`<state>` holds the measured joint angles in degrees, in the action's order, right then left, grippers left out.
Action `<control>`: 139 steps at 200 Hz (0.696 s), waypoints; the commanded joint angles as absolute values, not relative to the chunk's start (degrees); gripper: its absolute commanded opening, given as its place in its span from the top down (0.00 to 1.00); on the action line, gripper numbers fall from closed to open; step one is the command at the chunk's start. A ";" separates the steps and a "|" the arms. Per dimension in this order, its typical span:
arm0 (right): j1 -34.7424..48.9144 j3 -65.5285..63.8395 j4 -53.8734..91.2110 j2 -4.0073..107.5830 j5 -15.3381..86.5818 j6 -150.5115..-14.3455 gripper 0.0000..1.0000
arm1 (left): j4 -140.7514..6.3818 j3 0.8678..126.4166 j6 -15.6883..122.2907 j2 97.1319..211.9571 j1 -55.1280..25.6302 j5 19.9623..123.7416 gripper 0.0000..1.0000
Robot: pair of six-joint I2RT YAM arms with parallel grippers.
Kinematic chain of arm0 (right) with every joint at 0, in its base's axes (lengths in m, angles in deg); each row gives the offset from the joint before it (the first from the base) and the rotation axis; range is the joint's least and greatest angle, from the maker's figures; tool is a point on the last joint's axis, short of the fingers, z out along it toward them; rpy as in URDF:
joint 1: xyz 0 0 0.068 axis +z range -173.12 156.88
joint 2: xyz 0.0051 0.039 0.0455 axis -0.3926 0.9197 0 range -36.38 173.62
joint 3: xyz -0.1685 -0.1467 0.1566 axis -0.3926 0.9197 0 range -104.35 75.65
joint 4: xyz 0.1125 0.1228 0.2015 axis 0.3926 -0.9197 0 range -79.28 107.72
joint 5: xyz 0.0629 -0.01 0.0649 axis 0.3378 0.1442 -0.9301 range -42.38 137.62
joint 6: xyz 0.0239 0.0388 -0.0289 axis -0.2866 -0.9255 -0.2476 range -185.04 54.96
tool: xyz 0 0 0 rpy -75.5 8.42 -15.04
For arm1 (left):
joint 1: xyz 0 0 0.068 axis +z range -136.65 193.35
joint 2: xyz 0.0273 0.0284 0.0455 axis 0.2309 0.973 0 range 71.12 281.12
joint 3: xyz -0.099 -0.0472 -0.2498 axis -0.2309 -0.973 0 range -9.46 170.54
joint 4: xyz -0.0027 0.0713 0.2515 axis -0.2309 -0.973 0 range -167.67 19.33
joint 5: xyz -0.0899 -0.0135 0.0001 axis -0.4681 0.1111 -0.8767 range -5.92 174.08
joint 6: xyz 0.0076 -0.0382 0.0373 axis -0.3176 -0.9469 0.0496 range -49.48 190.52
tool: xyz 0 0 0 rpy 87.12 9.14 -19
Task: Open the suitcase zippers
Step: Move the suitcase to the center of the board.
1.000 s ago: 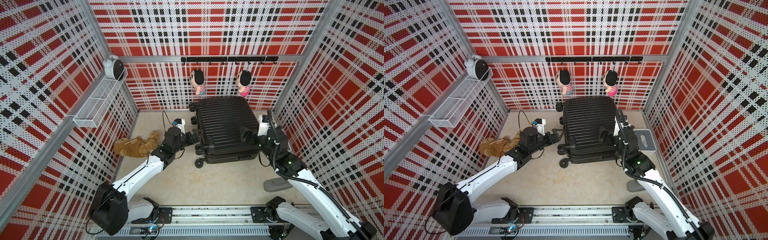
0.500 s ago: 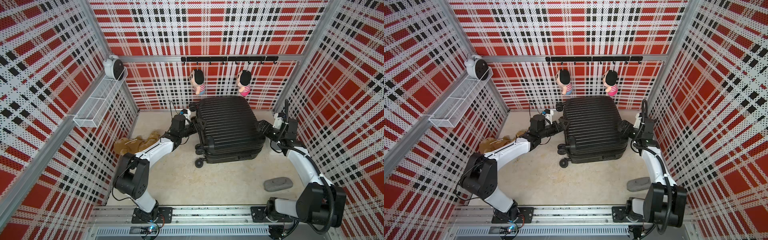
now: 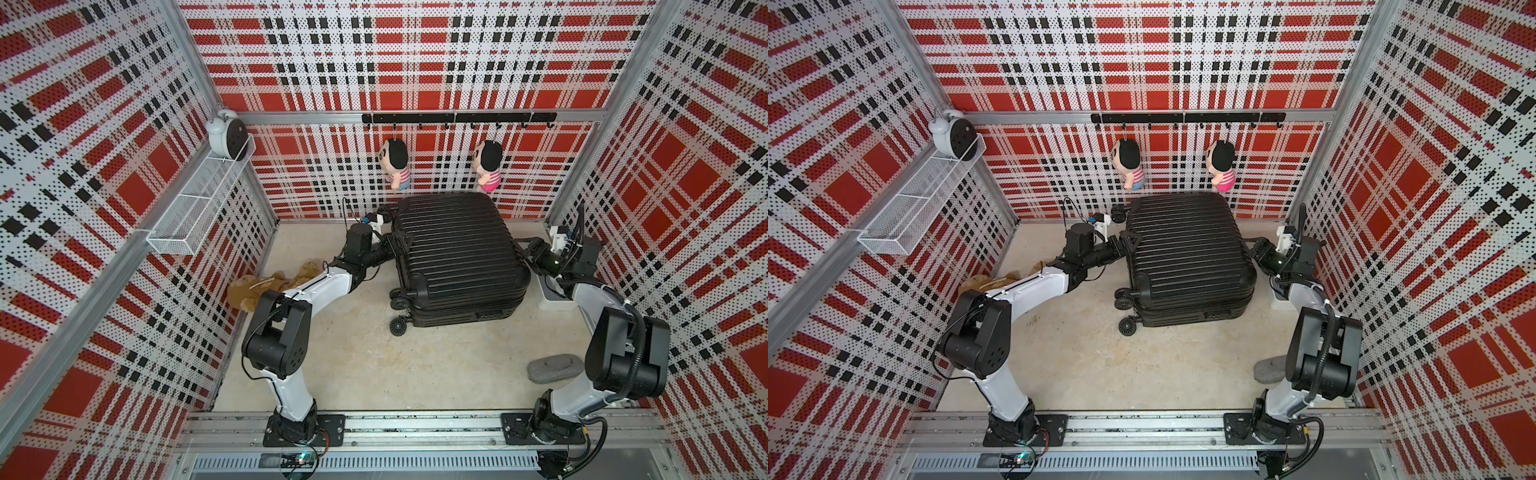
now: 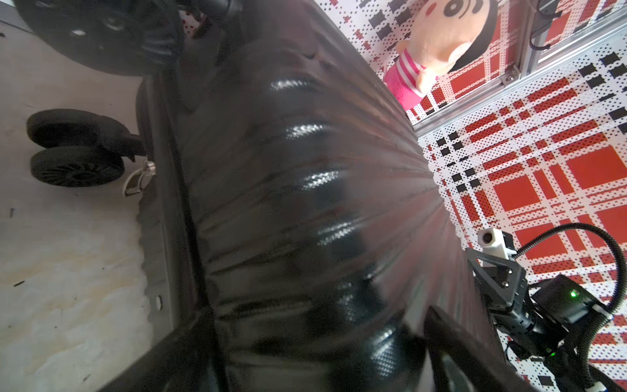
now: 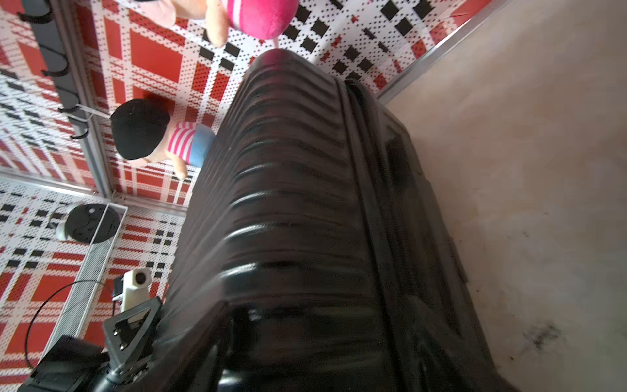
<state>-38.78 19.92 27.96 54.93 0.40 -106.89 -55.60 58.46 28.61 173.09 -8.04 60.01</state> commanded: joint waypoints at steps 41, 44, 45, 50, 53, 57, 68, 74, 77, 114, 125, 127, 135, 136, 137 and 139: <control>-30.33 28.12 24.23 47.86 -0.41 -103.72 0.20 | -52.76 47.66 27.33 166.12 -11.00 58.26 0.04; -30.01 28.51 24.22 47.54 -0.38 -103.72 0.20 | -52.71 47.08 27.29 165.60 -11.18 58.40 0.04; -29.86 28.65 24.18 47.37 -0.11 -103.72 0.20 | -52.72 46.94 27.24 165.42 -11.22 58.45 0.04; -29.33 29.21 24.19 46.63 0.27 -103.78 0.20 | -52.78 46.08 27.11 164.54 -11.63 58.73 0.04; -28.94 29.62 24.18 46.22 0.45 -103.75 0.20 | -52.82 45.52 27.06 164.02 -11.83 58.83 0.04; -28.42 30.09 24.14 45.75 0.69 -103.78 0.20 | -52.91 44.93 26.96 163.33 -12.07 59.09 0.04; -26.81 31.32 24.13 44.26 1.06 -104.10 0.20 | -53.18 42.94 26.60 161.51 -12.76 59.66 0.05; -25.75 31.91 24.28 43.46 1.20 -104.24 0.20 | -53.39 42.02 26.50 160.65 -12.98 59.93 0.04; -25.07 32.23 24.31 43.03 1.28 -104.24 0.20 | -53.63 41.51 26.49 160.07 -13.16 60.10 0.05; -20.48 36.97 25.86 37.80 0.52 -105.84 0.19 | -55.03 35.17 25.89 153.12 -11.19 62.43 0.04; -21.10 38.64 26.62 36.17 1.13 -106.82 0.18 | -55.64 34.24 25.95 151.59 -10.20 62.71 0.04; -21.38 38.88 26.60 35.90 1.26 -106.97 0.17 | -55.77 34.11 26.07 151.40 -10.05 62.72 0.04; -22.50 39.63 26.59 34.97 1.86 -107.68 0.16 | -56.75 34.10 26.50 150.72 -9.47 62.87 0.04; -22.68 39.71 26.55 34.85 1.89 -107.76 0.15 | -56.81 34.12 26.49 150.65 -9.40 62.93 0.04; -22.81 39.79 26.48 34.79 1.95 -107.80 0.15 | -56.97 34.12 26.58 150.52 -9.36 62.91 0.04; -23.08 39.85 26.39 34.61 2.06 -107.84 0.14 | -57.20 34.13 26.66 150.38 -9.23 62.95 0.04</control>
<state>-25.05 36.05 30.62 36.64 10.06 -105.23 -52.01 35.57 26.67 152.26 -9.09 66.83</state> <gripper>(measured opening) 0.832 0.956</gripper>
